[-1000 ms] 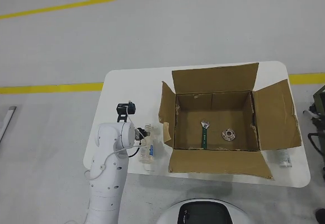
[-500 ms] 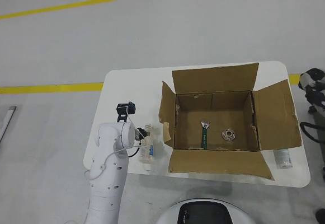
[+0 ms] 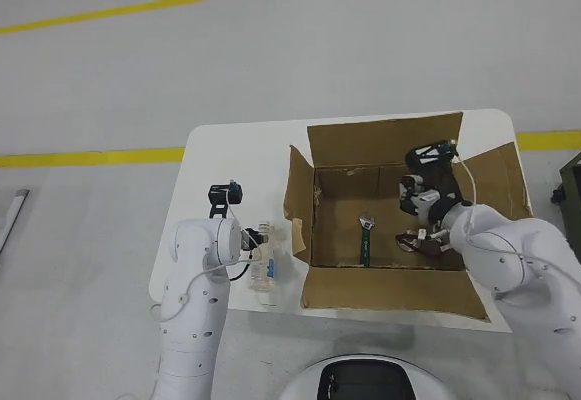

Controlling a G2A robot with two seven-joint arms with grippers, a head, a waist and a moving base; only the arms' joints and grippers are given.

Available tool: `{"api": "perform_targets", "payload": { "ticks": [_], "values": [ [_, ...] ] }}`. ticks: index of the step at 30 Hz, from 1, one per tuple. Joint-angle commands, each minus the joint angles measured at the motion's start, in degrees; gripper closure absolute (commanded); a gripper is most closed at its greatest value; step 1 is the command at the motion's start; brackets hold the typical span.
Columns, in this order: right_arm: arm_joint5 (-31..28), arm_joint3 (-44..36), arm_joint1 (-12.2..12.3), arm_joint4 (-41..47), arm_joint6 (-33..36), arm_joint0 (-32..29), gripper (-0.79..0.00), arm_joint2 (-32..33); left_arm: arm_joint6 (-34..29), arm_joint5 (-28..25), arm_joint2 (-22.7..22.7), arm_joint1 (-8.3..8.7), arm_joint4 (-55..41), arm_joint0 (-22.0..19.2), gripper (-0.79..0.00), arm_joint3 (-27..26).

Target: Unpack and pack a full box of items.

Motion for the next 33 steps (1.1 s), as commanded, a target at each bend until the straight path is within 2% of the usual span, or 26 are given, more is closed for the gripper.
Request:
{"api": "perform_targets", "payload": {
  "ticks": [1,13,17,21,27,33],
  "values": [
    [0.7,0.3,-0.1,0.5,0.0,0.4,0.0,-0.2,0.0,0.0,0.0,0.0,0.0,0.0,-0.785,0.0],
    [-0.5,-0.1,-0.1,0.1,-0.9,-0.3,0.0,-0.2,0.0,0.0,0.0,0.0,0.0,0.0,-0.785,0.0],
    [1.6,1.3,-0.7,-0.6,-0.9,1.5,0.0,-3.4,0.0,0.0,0.0,0.0,0.0,0.0,-0.785,0.0],
    [6.3,6.9,-2.4,-2.7,0.6,7.4,0.0,-11.3,0.0,0.0,0.0,0.0,0.0,0.0,-0.785,0.0],
    [10.7,20.1,-6.4,-7.8,8.5,20.4,0.0,-25.1,0.0,0.0,0.0,0.0,0.0,0.0,-0.785,0.0],
    [13.7,29.4,-9.6,-6.4,14.3,27.4,0.0,-30.0,0.0,0.0,0.0,0.0,0.0,0.0,-0.785,0.0]
  ]
}}
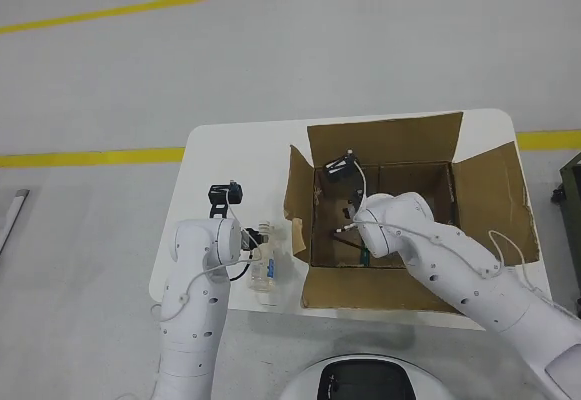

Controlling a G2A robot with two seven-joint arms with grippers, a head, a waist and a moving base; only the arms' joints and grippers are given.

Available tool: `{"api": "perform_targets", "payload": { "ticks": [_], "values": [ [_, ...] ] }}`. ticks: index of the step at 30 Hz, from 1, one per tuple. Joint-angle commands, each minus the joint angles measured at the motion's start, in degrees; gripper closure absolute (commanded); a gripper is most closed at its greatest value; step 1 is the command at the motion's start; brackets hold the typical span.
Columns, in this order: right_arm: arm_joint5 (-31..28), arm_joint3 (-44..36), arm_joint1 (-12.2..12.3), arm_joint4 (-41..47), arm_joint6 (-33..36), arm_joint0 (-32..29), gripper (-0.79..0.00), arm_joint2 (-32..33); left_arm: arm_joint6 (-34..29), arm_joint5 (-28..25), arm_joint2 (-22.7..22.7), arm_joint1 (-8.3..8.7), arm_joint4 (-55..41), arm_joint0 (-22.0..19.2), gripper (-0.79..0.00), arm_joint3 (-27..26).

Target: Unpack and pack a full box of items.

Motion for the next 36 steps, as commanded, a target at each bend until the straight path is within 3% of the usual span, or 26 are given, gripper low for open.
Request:
{"api": "perform_targets", "payload": {
  "ticks": [1,15,18,23,28,30,31,33,36],
  "values": [
    [-0.5,2.4,-0.6,0.7,2.5,1.3,0.0,-0.8,0.0,0.0,0.0,0.0,0.0,0.0,-0.785,0.0],
    [-1.3,4.6,-1.3,1.3,4.1,2.1,0.0,-0.5,0.0,0.0,0.0,0.0,0.0,0.0,-0.785,0.0],
    [-1.4,4.5,-1.0,0.1,2.2,0.5,0.0,1.0,0.0,0.0,0.0,0.0,0.0,0.0,-0.785,0.0],
    [3.5,1.4,-0.8,-3.1,6.3,-1.7,0.0,2.6,0.0,0.0,0.0,0.0,0.0,0.0,-0.785,0.0],
    [2.2,1.5,-1.4,-3.6,7.6,-3.9,0.0,3.7,0.0,0.0,0.0,0.0,0.0,0.0,-0.785,0.0],
    [1.8,1.7,-1.9,-3.6,8.0,-4.2,-0.157,4.2,0.0,0.0,0.0,0.0,0.0,0.0,-0.785,0.0],
    [1.5,2.0,-2.1,-4.1,8.3,-4.3,-0.28,4.3,0.0,0.0,0.0,0.0,0.0,0.0,-0.785,0.0],
    [0.9,2.6,-2.7,-4.9,8.9,-4.5,-0.345,4.6,0.0,0.0,0.0,0.0,0.0,0.0,-0.785,0.0],
    [0.2,3.4,-3.5,-6.0,9.6,-4.7,-0.36,5.2,0.0,0.0,0.0,0.0,0.0,0.0,-0.785,0.0]
  ]
}}
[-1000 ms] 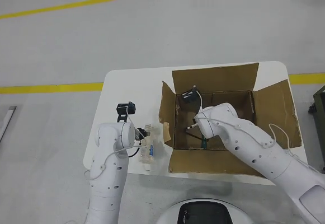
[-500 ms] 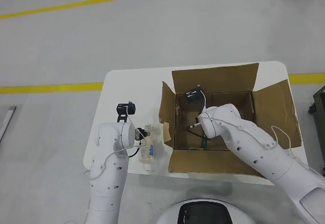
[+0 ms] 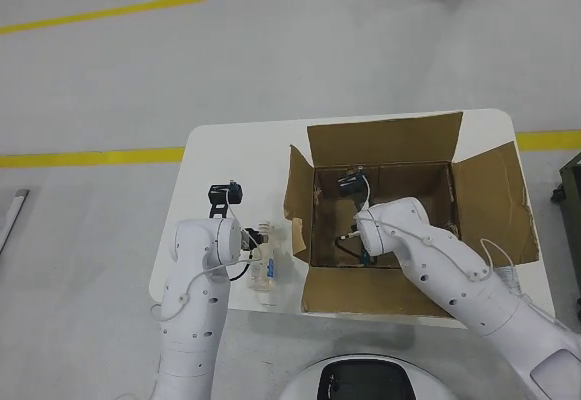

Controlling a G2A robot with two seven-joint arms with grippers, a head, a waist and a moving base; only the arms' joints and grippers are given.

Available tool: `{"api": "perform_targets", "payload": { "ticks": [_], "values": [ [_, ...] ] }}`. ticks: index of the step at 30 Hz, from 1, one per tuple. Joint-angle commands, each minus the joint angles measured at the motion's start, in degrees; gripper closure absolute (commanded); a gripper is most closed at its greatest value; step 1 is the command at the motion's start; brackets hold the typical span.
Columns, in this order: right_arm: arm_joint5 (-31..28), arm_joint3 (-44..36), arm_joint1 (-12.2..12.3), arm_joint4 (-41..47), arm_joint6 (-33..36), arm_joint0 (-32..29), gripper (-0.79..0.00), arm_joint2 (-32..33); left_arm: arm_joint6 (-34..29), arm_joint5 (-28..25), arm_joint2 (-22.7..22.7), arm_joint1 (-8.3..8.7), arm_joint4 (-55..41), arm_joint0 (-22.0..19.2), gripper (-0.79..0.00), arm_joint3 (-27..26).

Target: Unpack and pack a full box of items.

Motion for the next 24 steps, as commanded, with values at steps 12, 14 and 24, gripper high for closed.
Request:
{"api": "perform_targets", "payload": {
  "ticks": [12,14,24],
  "values": [
    [-2.5,5.0,-4.0,-4.9,2.5,-1.0,-0.529,2.6,0.0,0.0,0.0,0.0,0.0,0.0,-0.785,0.0],
    [-2.8,5.9,-4.7,-5.4,2.8,-0.9,-0.536,3.0,0.0,0.0,0.0,0.0,0.0,0.0,-0.785,0.0],
    [-3.6,10.1,-7.6,-8.1,3.7,-0.6,-0.443,4.5,0.0,0.0,0.0,0.0,0.0,0.0,-0.785,0.0]
  ]
}}
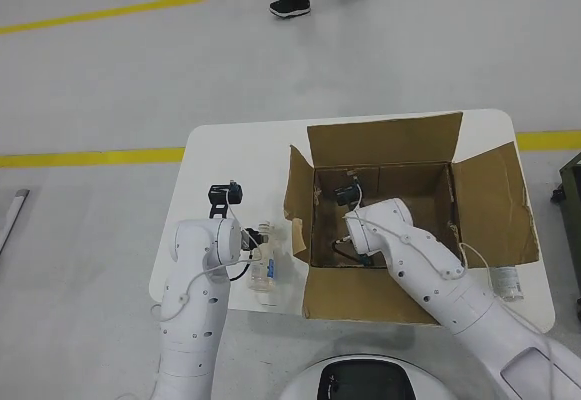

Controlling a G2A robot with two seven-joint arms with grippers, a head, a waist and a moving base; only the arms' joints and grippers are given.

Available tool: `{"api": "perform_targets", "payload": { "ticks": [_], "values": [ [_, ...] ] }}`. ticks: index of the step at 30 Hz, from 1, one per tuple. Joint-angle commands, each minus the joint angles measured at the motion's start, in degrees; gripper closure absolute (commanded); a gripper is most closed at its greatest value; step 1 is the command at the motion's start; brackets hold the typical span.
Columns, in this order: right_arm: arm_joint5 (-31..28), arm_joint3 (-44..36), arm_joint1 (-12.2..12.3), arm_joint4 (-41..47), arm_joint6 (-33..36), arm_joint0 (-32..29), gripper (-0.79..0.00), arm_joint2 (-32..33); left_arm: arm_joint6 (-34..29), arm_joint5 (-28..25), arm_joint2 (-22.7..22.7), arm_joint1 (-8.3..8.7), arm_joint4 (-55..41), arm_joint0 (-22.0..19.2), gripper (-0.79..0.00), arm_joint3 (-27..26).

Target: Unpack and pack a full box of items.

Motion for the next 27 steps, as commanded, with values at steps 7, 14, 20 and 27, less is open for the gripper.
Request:
{"api": "perform_targets", "payload": {
  "ticks": [7,14,20,27],
  "values": [
    [-0.5,3.0,-1.9,-1.9,0.5,0.1,-0.385,1.1,0.0,0.0,0.0,0.0,0.0,0.0,-0.785,0.0],
    [-0.7,4.0,-3.2,-3.4,0.7,-0.4,-0.413,2.4,0.0,0.0,0.0,0.0,0.0,0.0,-0.785,0.0],
    [-0.8,4.0,-4.0,-4.8,0.8,-1.1,-0.413,3.5,0.0,0.0,0.0,0.0,0.0,0.0,-0.785,0.0],
    [-0.8,4.2,-4.7,-6.8,0.8,-1.8,-0.385,4.5,0.0,0.0,0.0,0.0,0.0,0.0,-0.785,0.0]
  ]
}}
